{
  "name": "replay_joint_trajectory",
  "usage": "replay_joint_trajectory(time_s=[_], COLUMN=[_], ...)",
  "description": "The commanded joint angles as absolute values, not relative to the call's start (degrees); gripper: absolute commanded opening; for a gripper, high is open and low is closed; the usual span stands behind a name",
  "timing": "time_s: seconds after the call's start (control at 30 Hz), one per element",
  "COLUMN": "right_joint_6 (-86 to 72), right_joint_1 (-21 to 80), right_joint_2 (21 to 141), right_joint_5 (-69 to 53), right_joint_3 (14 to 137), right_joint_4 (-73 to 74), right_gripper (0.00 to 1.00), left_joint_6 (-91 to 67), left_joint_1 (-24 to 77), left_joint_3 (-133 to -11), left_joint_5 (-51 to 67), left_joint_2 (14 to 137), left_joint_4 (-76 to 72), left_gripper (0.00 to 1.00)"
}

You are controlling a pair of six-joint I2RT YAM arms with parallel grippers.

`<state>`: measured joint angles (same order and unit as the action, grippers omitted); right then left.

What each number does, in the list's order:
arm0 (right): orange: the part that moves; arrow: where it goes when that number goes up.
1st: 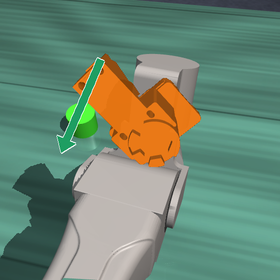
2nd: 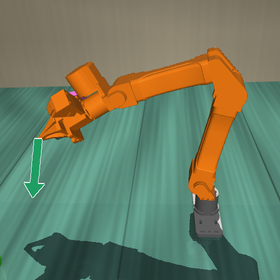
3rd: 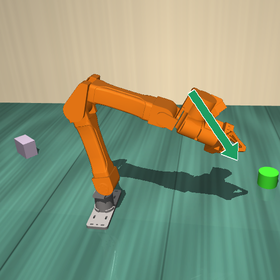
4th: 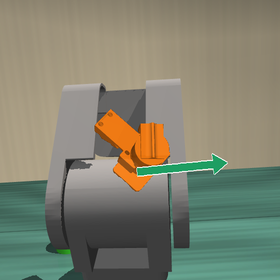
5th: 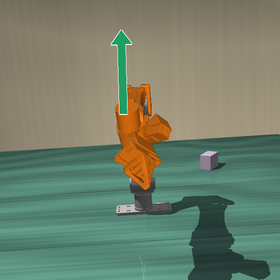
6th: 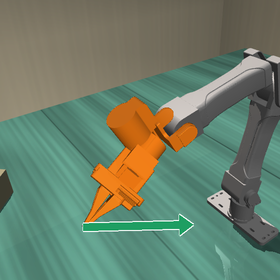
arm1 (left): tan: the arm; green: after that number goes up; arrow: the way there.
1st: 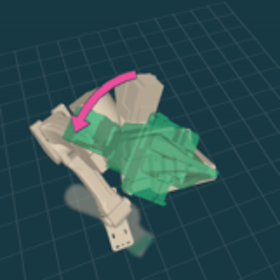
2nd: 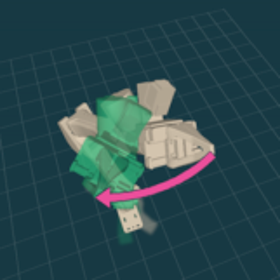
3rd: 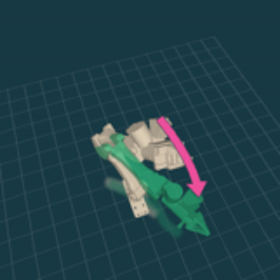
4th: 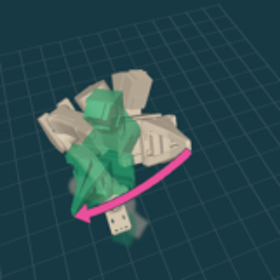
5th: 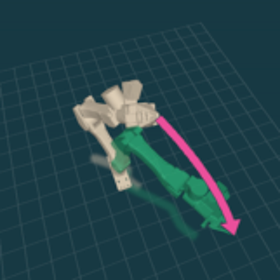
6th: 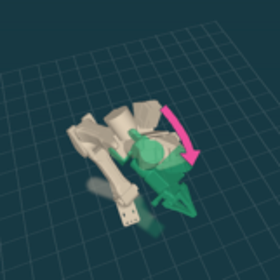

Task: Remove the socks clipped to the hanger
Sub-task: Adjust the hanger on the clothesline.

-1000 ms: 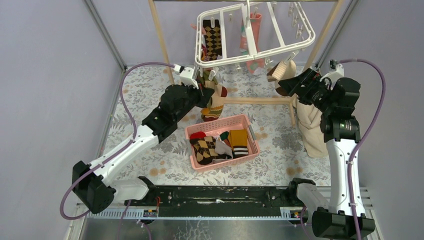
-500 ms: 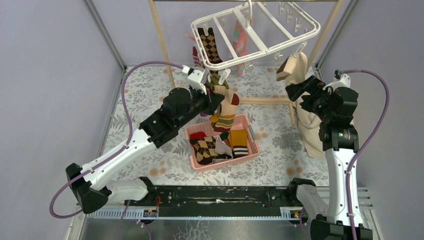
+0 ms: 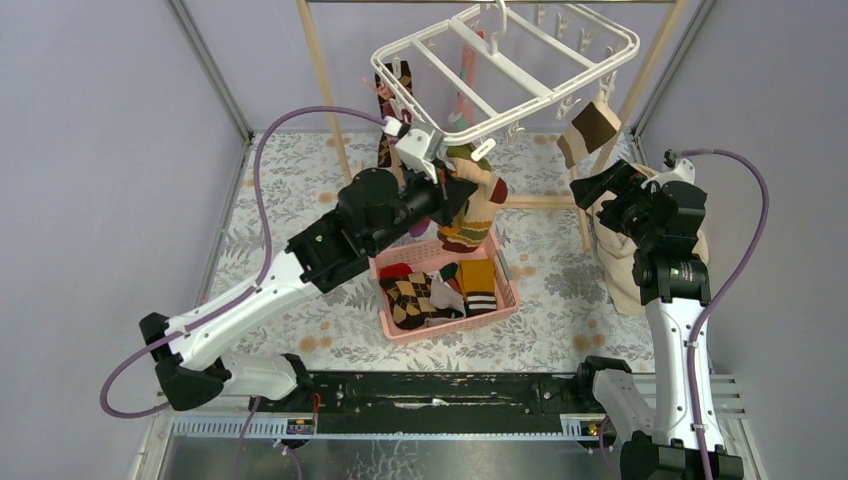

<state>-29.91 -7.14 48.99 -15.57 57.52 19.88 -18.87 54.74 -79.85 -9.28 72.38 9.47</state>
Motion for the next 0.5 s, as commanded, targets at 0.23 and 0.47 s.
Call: replay_joint_trajectory(time_s=[0.23, 0.47], right_joint_6=[-31.0, -31.0], right_joint_1=[-6.9, -6.9], right_joint_2=[48.2, 47.7], right_joint_5=[-15.3, -15.0], right_joint_3=[57.4, 57.0], right_joint_4=[15.7, 15.8], right_gripper=[1.0, 1.0], left_joint_6=[-14.9, -14.0], left_joint_1=[59.2, 59.8], left_joint_3=[-94.5, -102.9], left_joint_5=[-11.2, -11.4], left_joint_2=[84.9, 94.0], left_joint_4=[9.7, 11.0], left_gripper=[0.01, 0.01])
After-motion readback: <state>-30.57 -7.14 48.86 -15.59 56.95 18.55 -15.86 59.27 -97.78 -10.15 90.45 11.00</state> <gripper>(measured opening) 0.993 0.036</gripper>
